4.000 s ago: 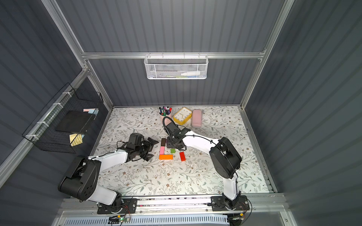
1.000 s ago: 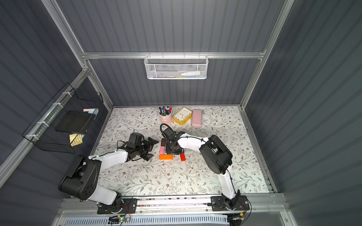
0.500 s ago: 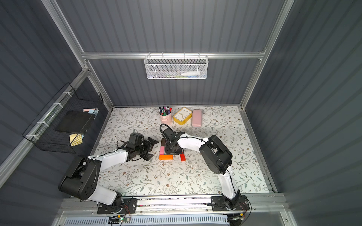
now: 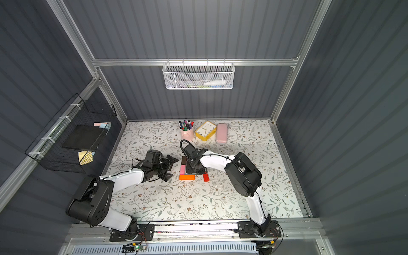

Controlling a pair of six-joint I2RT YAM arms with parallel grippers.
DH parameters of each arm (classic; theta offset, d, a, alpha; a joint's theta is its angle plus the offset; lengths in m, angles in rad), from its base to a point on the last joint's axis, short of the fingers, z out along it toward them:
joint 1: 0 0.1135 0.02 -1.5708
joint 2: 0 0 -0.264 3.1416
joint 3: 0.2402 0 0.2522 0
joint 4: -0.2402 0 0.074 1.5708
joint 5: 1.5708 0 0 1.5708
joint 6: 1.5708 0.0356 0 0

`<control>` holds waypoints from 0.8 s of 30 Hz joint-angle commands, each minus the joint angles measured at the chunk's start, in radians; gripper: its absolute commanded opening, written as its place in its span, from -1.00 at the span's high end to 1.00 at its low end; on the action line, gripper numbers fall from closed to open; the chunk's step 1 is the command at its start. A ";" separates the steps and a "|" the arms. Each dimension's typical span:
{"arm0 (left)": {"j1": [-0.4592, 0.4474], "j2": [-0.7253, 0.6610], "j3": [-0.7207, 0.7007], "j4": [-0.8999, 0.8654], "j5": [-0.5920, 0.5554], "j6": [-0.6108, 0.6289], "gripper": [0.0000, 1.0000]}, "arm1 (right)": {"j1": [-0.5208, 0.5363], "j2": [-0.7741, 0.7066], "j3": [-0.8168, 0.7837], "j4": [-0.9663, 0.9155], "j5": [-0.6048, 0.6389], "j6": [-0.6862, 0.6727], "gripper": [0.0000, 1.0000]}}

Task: Assemble the number 6 with building blocks
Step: Assemble the building block at the center of the board.

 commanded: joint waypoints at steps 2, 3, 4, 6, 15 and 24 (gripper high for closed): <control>0.006 0.009 -0.012 -0.032 0.000 0.019 -0.99 | 0.003 -0.016 -0.010 -0.008 -0.002 0.014 0.20; 0.007 0.009 -0.012 -0.032 0.001 0.020 -0.99 | 0.004 -0.015 -0.010 -0.006 -0.002 0.015 0.19; 0.006 0.010 -0.012 -0.032 0.003 0.019 -0.99 | 0.003 -0.017 -0.011 -0.007 0.000 0.016 0.18; 0.006 0.009 -0.011 -0.032 0.001 0.020 -0.99 | 0.003 -0.017 -0.013 -0.004 -0.001 0.015 0.17; 0.006 0.006 -0.012 -0.034 -0.001 0.019 -0.99 | 0.003 -0.023 -0.020 -0.001 0.009 0.016 0.12; 0.006 0.004 -0.014 -0.037 -0.002 0.020 -0.99 | 0.001 -0.050 -0.033 0.014 0.037 0.021 0.04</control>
